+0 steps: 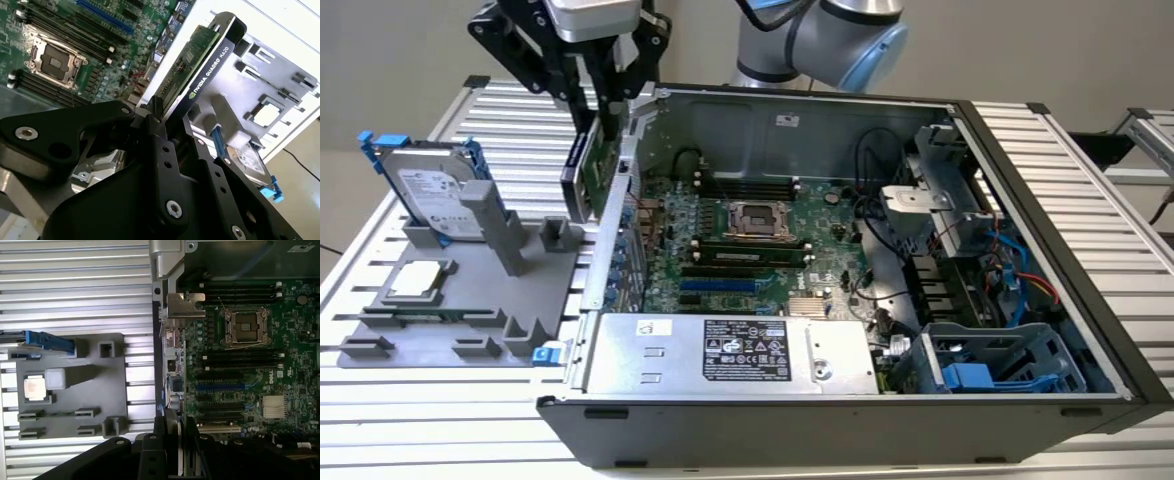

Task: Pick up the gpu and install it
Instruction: 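Pick up the gpu and move the gpu toward the slot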

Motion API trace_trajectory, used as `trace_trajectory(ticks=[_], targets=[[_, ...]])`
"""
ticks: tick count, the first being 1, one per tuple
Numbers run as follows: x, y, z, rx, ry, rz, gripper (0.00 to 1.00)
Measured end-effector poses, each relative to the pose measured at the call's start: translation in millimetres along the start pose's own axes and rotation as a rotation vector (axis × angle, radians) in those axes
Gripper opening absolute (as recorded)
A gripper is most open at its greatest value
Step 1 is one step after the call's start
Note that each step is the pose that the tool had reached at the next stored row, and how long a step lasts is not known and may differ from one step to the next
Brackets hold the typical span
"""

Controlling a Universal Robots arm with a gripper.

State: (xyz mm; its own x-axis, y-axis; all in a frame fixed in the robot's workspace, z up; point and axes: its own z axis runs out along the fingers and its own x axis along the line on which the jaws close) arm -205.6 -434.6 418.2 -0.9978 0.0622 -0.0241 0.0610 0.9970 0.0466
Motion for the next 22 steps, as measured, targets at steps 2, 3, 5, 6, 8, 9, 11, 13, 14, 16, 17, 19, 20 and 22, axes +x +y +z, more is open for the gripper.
trace_trajectory(ticks=[2, 3, 5, 6, 8, 9, 11, 13, 14, 16, 17, 19, 20, 22], targets=[[-4.1, 0.2, 0.1, 0.0, 0.0006, 0.0, 0.0], [-6.1, 0.4, 0.2, 0.0, 0.0009, 0.0, 0.0], [-10.2, 0.6, 0.3, 0.0001, 0.0017, 0.0, 0.0], [-12.3, 0.8, 0.3, 0.0001, 0.0021, 0.0, 0.0], [-16.5, 1.0, 0.5, 0.0001, 0.0029, 0.0, 0.0], [-18.5, 1.1, 0.5, 0.0002, 0.0033, 0.0, 0.0], [-22.9, 1.4, 0.6, 0.0002, 0.004, 0.0, 0.0], [-27.0, 1.6, 0.7, 0.0003, 0.0047, 0.0, 0.0], [-28.9, 1.8, 0.8, 0.0003, 0.0049, 0.0, 0.0], [-32.7, 2.0, 0.9, 0.0004, 0.0054, 0.0, 0.0], [-34.5, 2.1, 0.9, 0.0004, 0.0056, 0.0, 0.0], [-38.2, 2.3, 1.0, 0.0004, 0.006, 0.0, 0.0], [-40.2, 2.5, 1.1, 0.0004, 0.0065, 0.0, 0.0], [-44.0, 2.7, 1.2, 0.0005, 0.0079, 0.0, 0.0]])
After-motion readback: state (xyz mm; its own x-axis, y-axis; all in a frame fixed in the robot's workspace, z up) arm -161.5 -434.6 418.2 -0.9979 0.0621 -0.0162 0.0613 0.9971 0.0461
